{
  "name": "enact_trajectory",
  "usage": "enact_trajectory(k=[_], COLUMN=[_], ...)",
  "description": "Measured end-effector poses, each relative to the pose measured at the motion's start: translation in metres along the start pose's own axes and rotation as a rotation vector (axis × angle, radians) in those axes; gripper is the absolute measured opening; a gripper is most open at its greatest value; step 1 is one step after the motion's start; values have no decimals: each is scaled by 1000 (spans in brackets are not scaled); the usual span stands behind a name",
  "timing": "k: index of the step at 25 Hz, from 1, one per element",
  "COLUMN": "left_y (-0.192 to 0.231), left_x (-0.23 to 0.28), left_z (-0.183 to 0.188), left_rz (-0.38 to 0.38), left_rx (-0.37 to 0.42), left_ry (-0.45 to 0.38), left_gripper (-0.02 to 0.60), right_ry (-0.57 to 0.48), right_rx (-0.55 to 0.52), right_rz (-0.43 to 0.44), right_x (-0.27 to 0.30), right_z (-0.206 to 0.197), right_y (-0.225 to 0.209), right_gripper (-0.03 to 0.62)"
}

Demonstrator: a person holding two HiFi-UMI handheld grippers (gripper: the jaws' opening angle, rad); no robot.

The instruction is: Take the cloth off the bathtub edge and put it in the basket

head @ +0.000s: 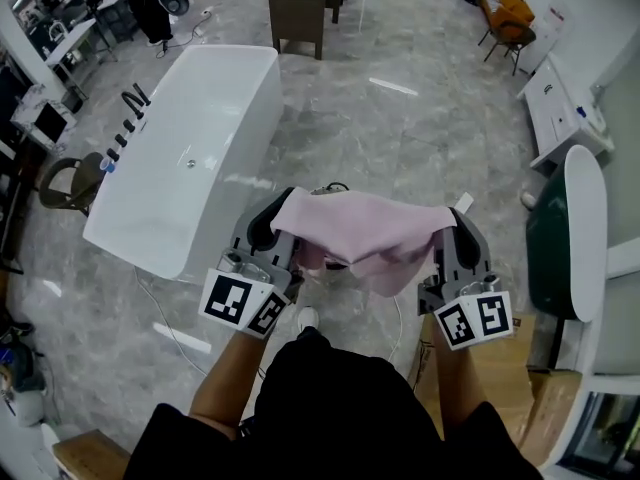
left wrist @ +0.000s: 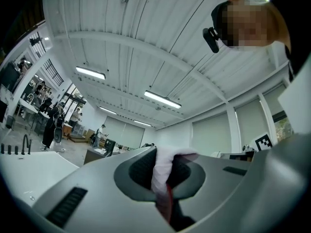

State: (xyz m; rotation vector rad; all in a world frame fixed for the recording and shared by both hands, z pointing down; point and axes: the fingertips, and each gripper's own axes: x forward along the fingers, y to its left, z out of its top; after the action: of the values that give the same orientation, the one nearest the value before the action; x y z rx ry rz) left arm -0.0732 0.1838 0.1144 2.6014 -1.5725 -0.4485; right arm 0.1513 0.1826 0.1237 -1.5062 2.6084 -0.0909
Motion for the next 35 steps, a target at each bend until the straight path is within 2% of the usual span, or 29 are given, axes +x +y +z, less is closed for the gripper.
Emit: enact_trajectory(k=[8,15,21,30,35], left_y=[44,66,76,93,93], left_x=[52,79,94,117,137], left_z=[4,2,0,-7,-5], left_rz=[-80,-98,-71,-25,-22], left_rx=[-29,-41,-54,-14,-18], left_ry=[1,4,-1,17,13], left_gripper=[26,26,26,26,26], right_ry=[-33,-73,-91,-105,-101], right_rx=[-13,-20,-44,-3,-41], right_rz=[-39,-37,53,128,177], right_x=[77,120,149,191,205], right_z=[12,28,40,37,45], right_y=[-3,-4,4,-3,-5], right_gripper=[34,34,34,34,34])
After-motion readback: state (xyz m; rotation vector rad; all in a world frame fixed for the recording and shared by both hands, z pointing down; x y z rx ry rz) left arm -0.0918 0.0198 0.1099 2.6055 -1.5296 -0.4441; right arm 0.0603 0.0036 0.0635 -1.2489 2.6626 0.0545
